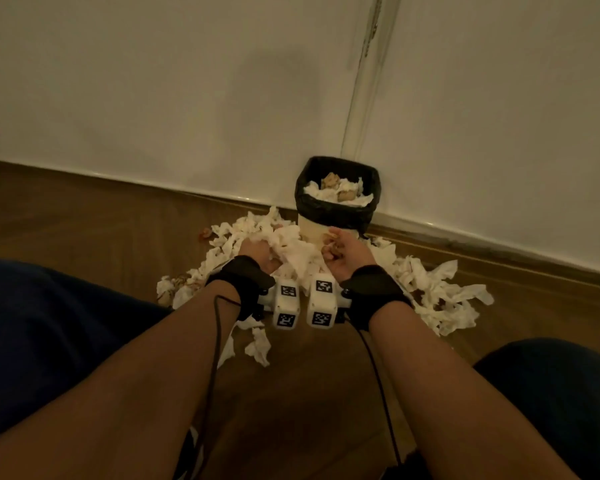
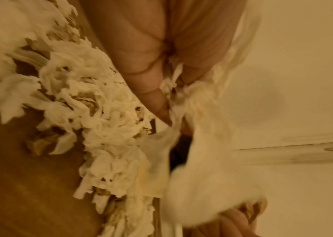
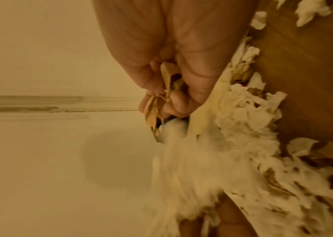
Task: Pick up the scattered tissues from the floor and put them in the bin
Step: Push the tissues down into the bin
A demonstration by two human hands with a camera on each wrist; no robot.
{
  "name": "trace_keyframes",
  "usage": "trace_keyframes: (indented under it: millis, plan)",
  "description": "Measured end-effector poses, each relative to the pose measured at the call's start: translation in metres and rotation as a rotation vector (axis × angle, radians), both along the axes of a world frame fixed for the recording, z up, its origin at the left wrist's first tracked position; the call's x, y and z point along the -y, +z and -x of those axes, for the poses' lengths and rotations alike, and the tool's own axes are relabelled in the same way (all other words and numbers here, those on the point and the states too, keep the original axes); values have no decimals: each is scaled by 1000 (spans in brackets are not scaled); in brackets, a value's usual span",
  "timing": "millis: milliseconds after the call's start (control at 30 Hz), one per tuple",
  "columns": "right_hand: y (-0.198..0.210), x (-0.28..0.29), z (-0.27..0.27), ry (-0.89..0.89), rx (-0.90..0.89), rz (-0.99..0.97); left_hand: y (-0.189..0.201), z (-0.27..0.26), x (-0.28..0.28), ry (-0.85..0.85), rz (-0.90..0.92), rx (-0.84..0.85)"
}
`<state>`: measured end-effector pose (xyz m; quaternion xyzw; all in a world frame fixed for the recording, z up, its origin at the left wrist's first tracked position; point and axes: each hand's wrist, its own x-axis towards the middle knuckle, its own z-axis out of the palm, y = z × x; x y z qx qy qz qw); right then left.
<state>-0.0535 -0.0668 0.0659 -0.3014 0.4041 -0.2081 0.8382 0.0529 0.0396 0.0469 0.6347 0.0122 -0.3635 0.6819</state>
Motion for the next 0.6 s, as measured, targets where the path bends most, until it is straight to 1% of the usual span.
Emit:
trace_keyframes:
  millis: [33,67,100,133,167,200,233,267,300,333,400,433,500,600]
  plan:
    - [12,2,1,15,7,7,12,-1,2,77,-35,-42]
    - [24,3,3,33,8,16,16,-2,4,11,-170,87]
    - [35,4,5,43,8,20,21,-1,6,-61,-285,289]
    - [46,4,9,42,13,27,28,0,9,-26,-212,197]
    - [56,5,12,33,26,36,37,3,11,32,-45,5]
    - [66,6,17,25,45,49,43,3,11,-14,123,-40]
    - [76,6,22,24,68,62,51,10,11,-20,236,-90]
    - [85,7,26,31,87,81,57,14,13,22,371,-215]
    - [93,7,32,47,98,108,60,16,15,36,431,-267]
    - [99,7,37,69,101,140,63,17,18,-16,423,-227]
    - [106,9,47,124,93,203,67,22,22,-154,300,-66]
    - [107,9,50,159,78,239,69,25,23,-196,248,-36]
    - [108,7,54,242,46,329,67,30,25,-207,211,-11]
    - [114,4,54,292,53,452,68,37,26,-144,264,-16]
